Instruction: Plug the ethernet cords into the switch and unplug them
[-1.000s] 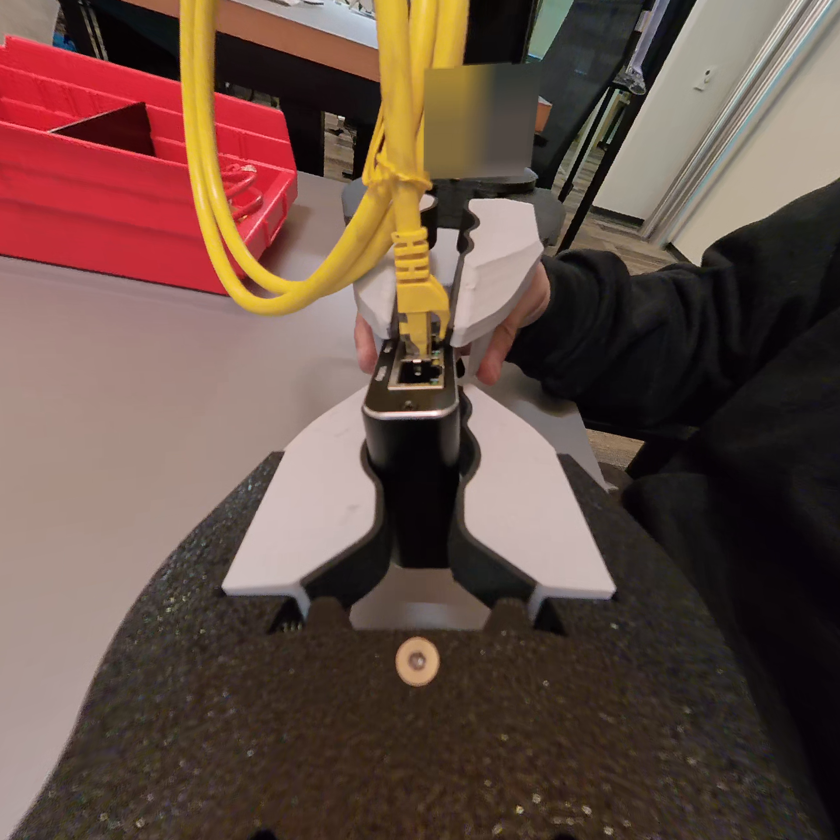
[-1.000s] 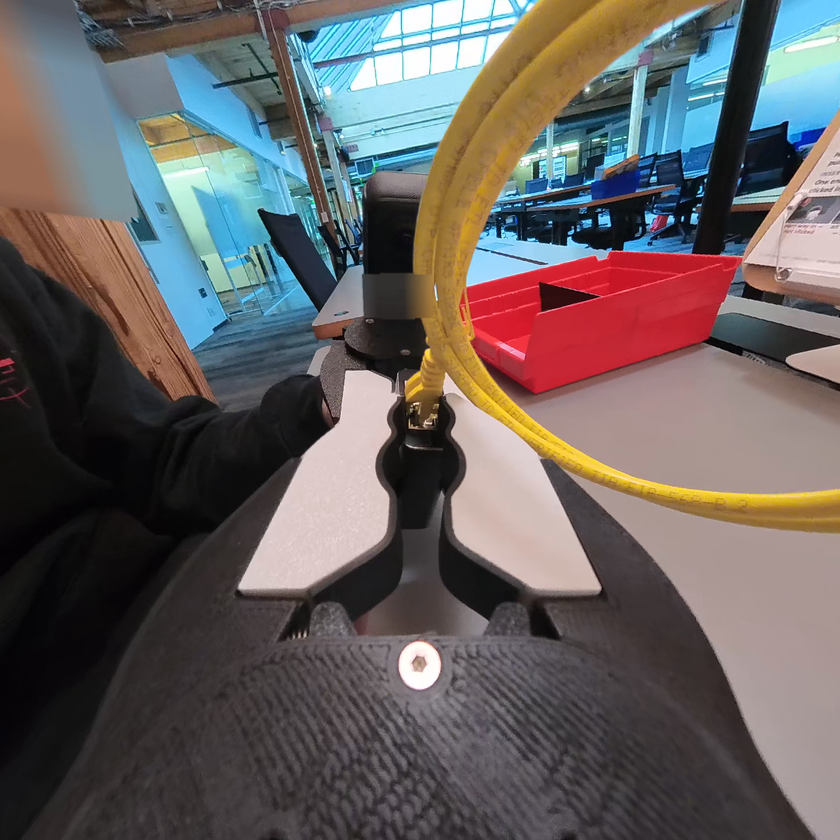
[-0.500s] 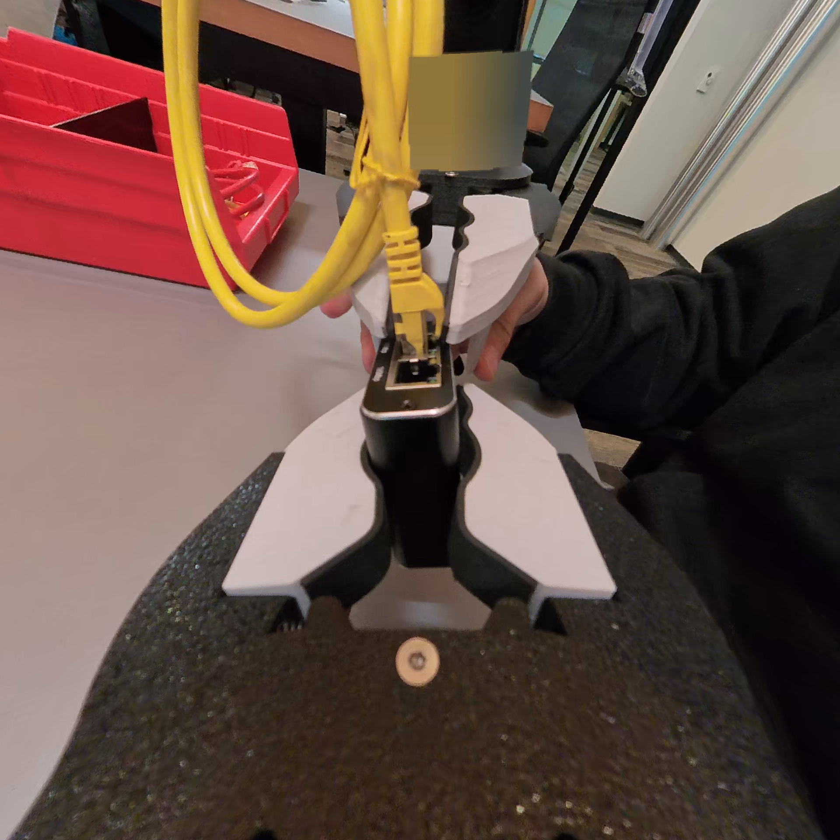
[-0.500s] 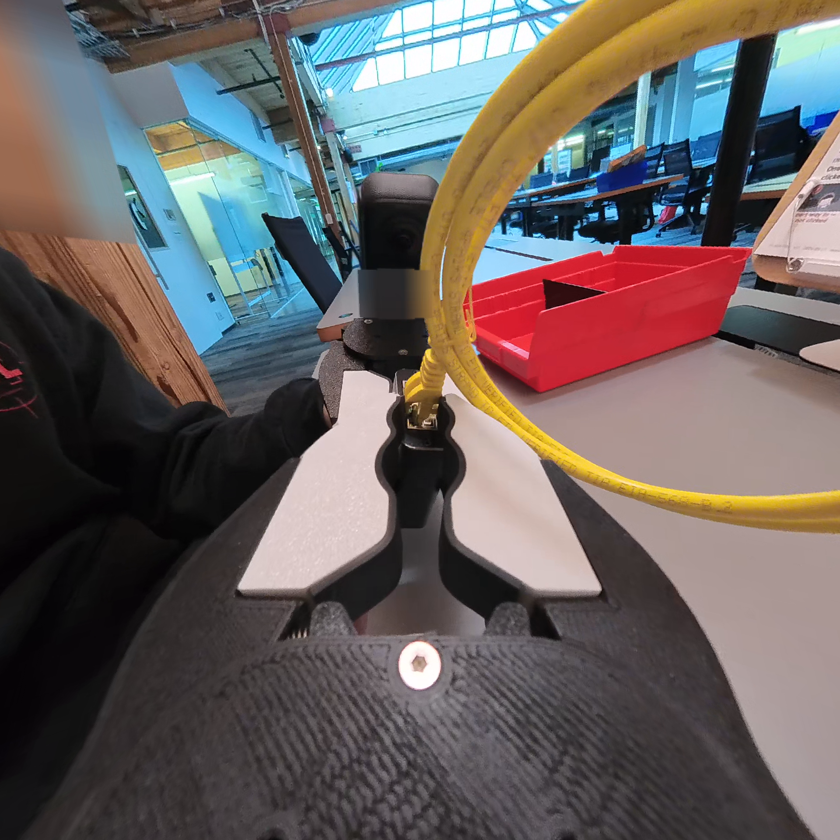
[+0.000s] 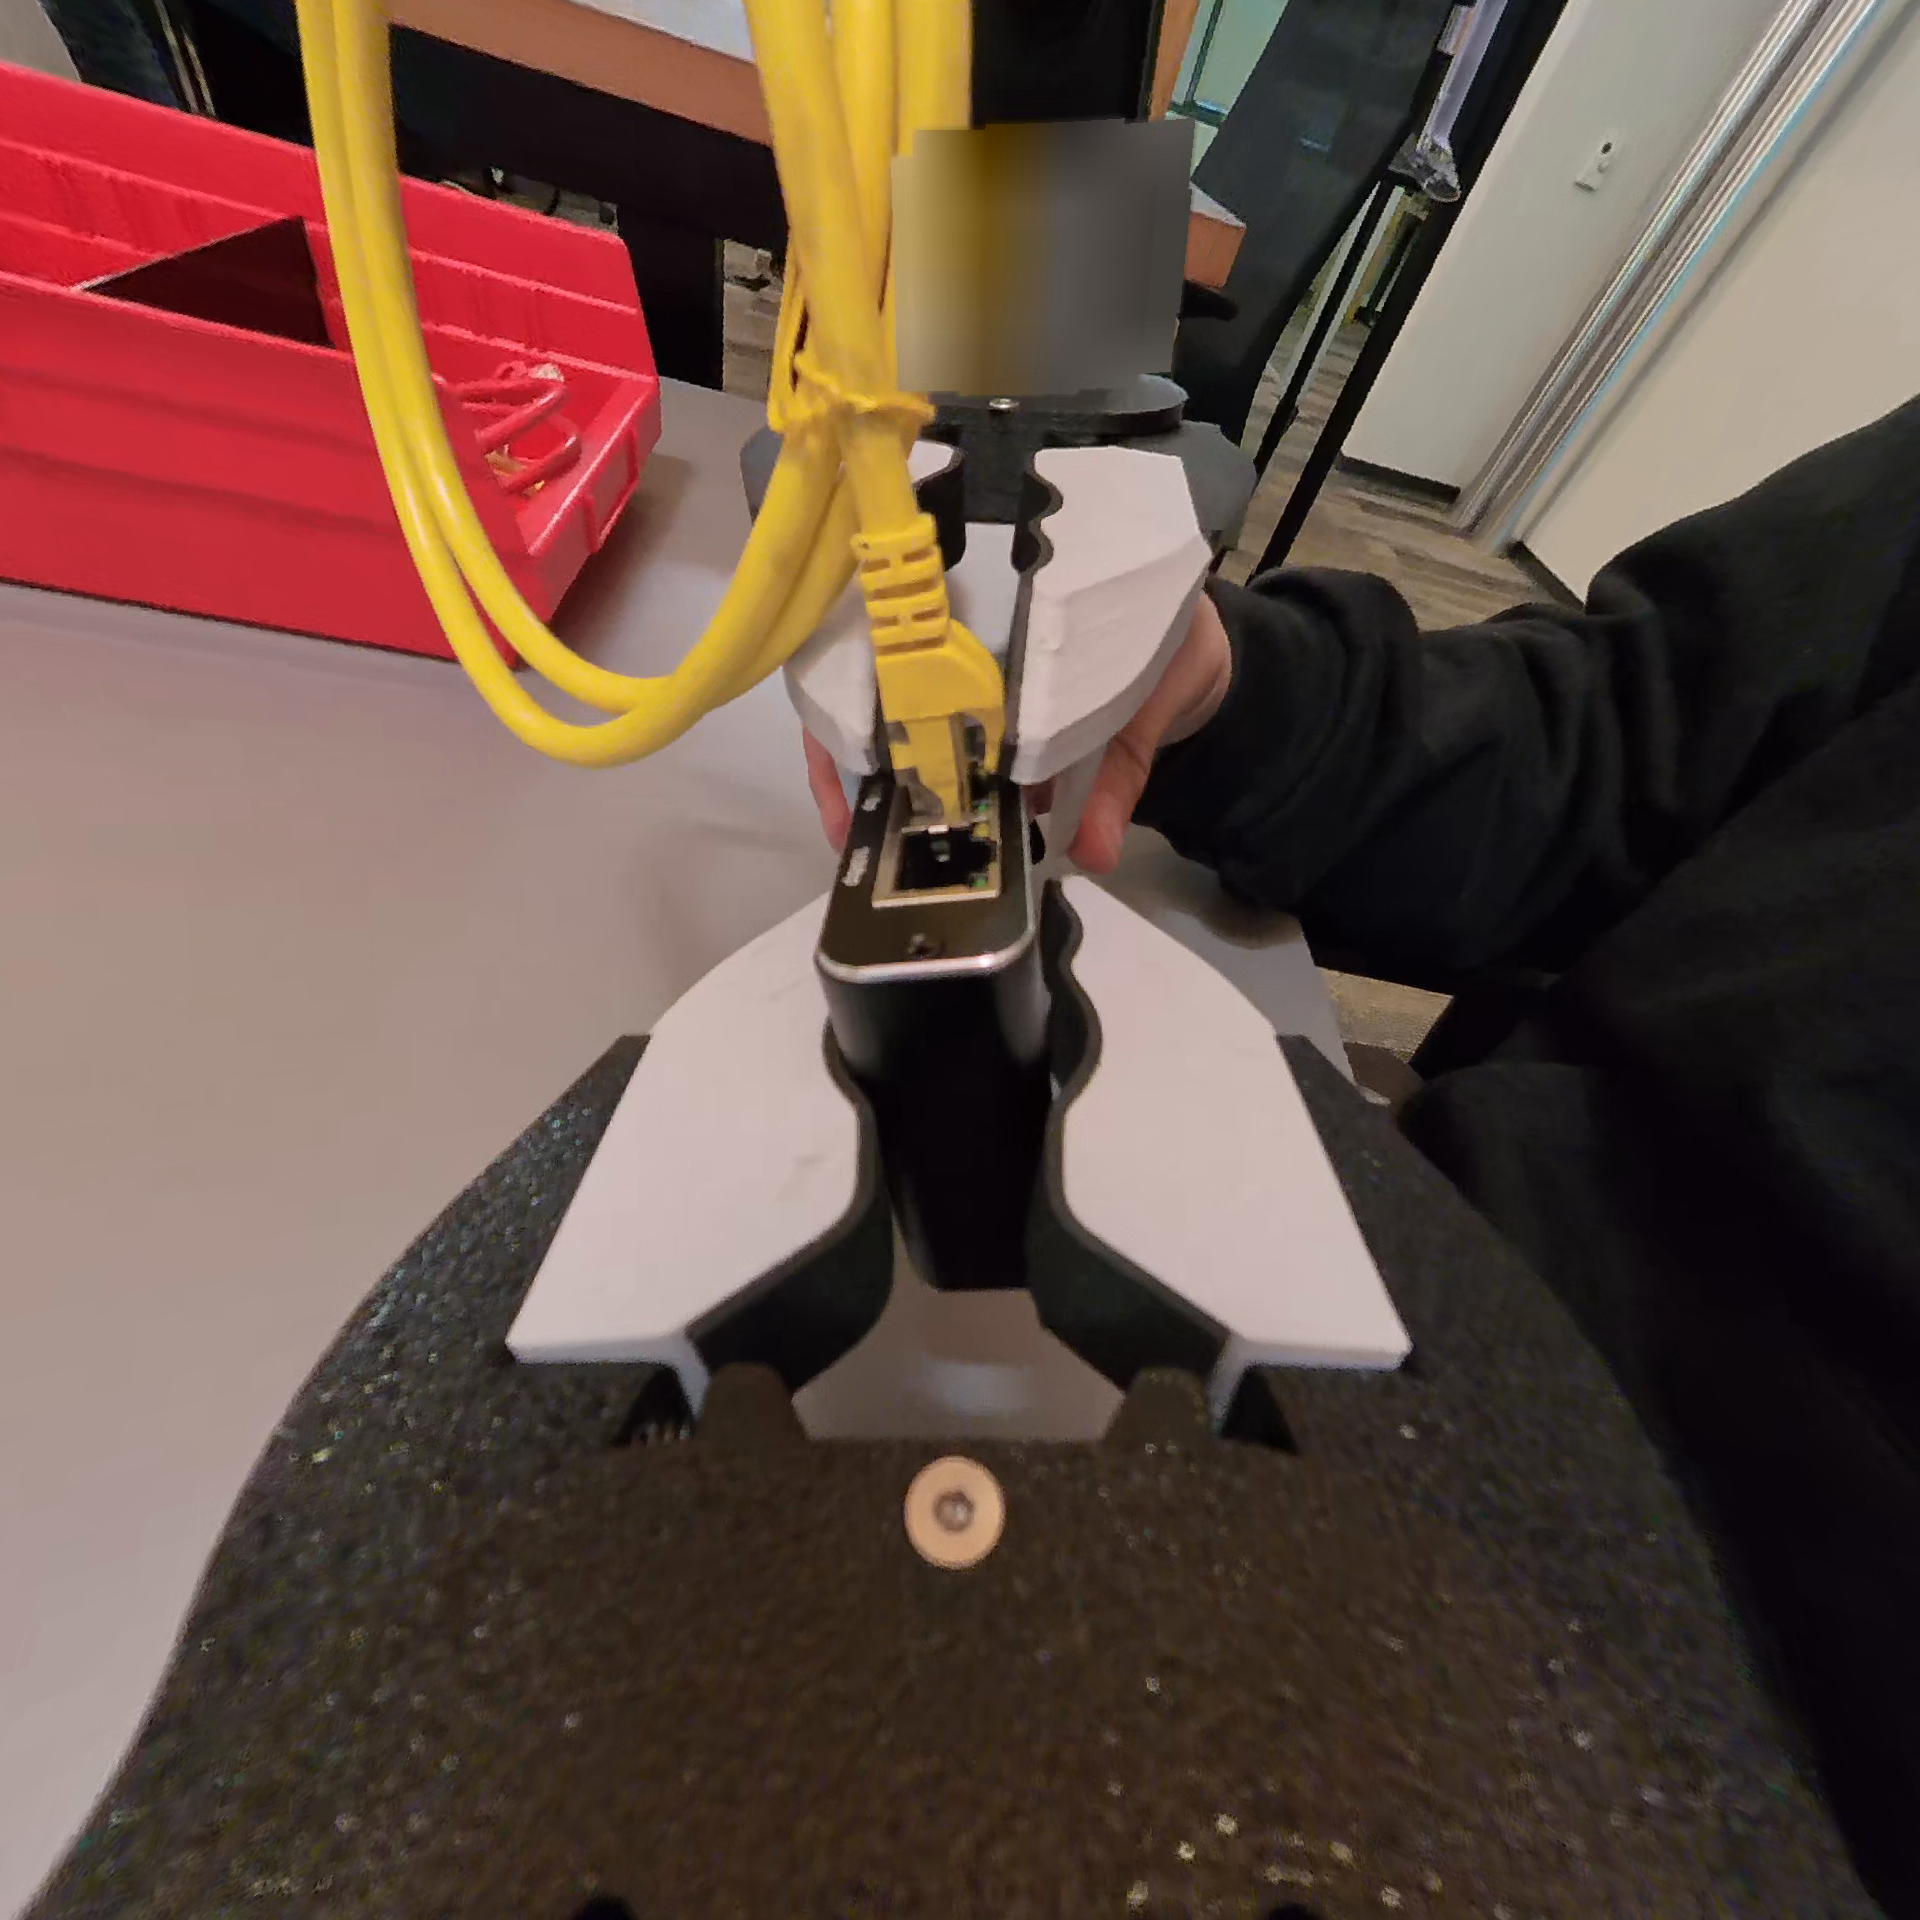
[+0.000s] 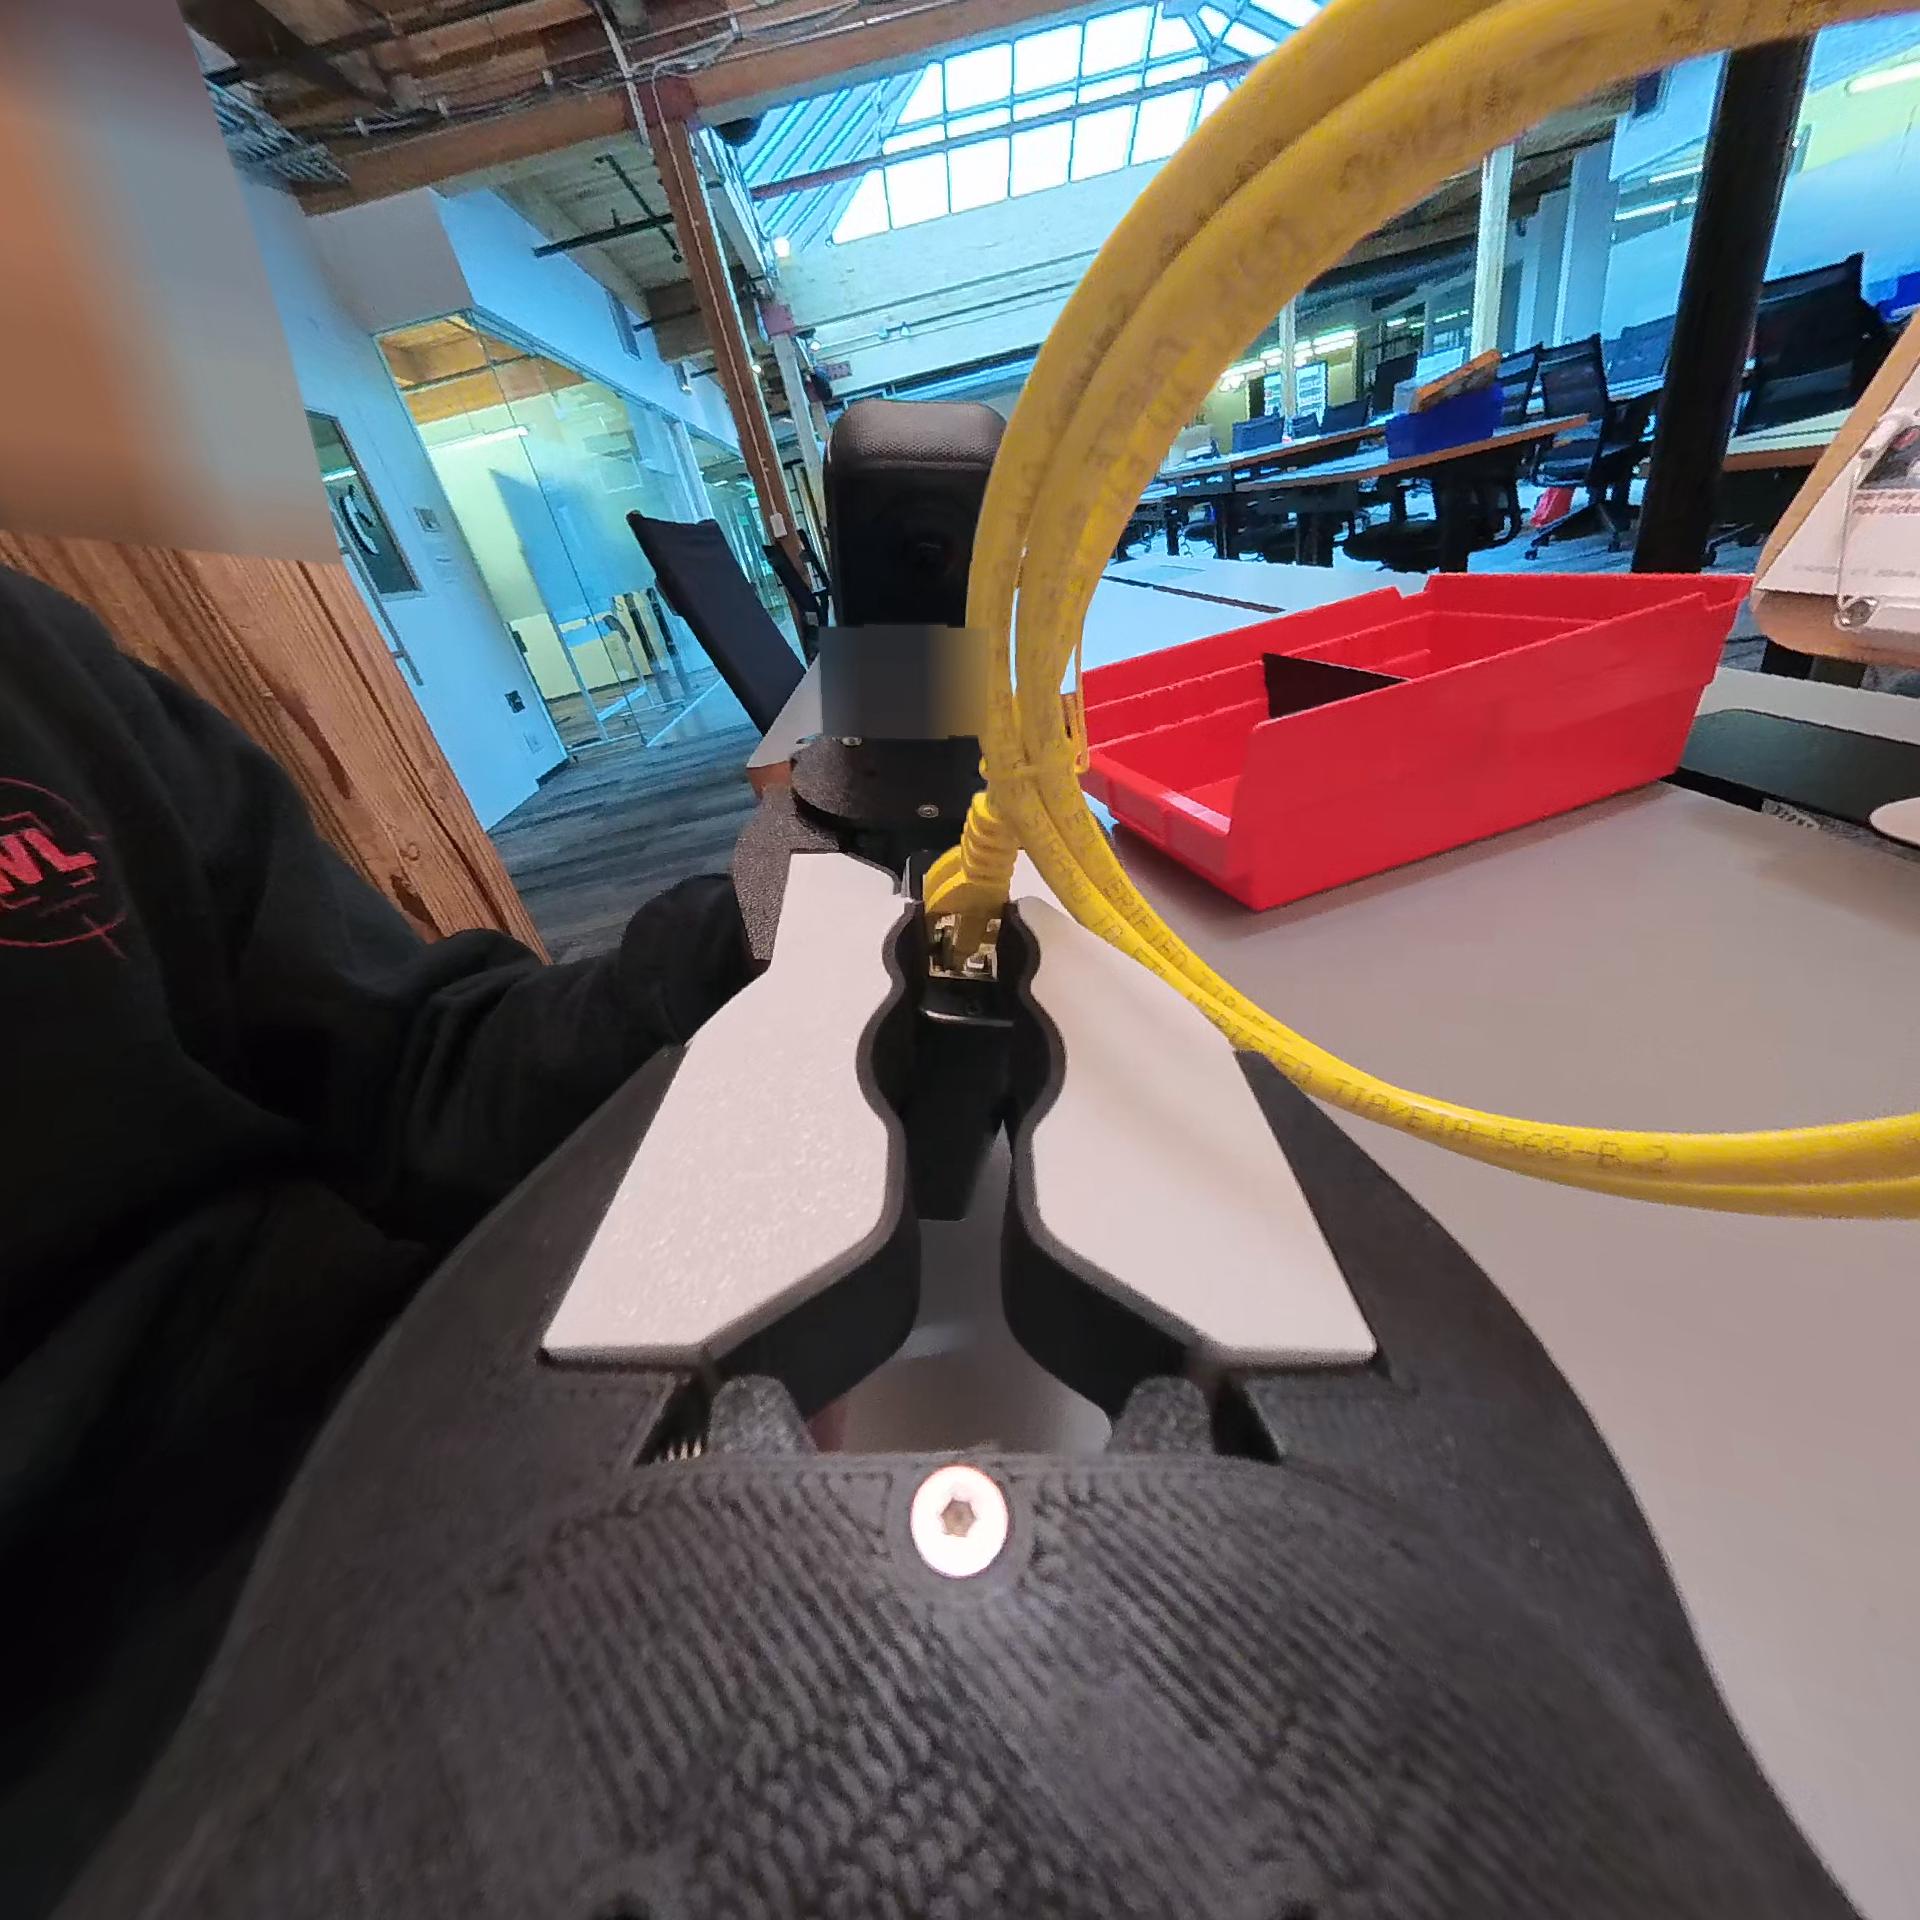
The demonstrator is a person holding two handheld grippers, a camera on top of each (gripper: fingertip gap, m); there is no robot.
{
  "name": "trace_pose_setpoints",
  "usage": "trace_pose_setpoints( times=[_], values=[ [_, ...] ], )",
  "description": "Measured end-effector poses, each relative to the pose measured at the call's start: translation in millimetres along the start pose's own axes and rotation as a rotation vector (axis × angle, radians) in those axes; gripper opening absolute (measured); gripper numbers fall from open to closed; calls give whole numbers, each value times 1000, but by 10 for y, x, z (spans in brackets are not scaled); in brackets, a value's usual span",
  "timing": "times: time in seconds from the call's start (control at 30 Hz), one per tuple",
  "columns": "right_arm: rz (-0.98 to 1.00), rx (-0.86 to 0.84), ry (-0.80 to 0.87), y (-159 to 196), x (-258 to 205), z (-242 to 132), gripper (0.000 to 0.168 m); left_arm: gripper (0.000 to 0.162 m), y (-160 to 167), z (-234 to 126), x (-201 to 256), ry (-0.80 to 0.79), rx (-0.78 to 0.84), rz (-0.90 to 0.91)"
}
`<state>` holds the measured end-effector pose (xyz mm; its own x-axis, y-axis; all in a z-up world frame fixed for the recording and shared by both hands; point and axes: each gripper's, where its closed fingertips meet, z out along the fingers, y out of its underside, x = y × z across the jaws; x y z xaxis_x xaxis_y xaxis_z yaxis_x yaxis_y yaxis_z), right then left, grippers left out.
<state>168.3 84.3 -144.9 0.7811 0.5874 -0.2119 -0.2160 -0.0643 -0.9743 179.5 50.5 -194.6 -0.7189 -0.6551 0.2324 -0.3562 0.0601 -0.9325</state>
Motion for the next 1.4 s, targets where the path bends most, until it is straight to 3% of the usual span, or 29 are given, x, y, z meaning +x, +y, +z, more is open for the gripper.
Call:
trace_pose_setpoints(
  times=[0.27,0.67,1.4],
  values=[
    [-29,4,-18,-54,-59,-38,14,29,-73,22,62,8,35,37],
    [-344,49,-65,-224,-375,-80,15,28,-233,-39,225,-100,-22,265],
    [-306,132,-175,-233,-466,-122,14,28,-219,-50,277,-128,-65,267]
  ],
)
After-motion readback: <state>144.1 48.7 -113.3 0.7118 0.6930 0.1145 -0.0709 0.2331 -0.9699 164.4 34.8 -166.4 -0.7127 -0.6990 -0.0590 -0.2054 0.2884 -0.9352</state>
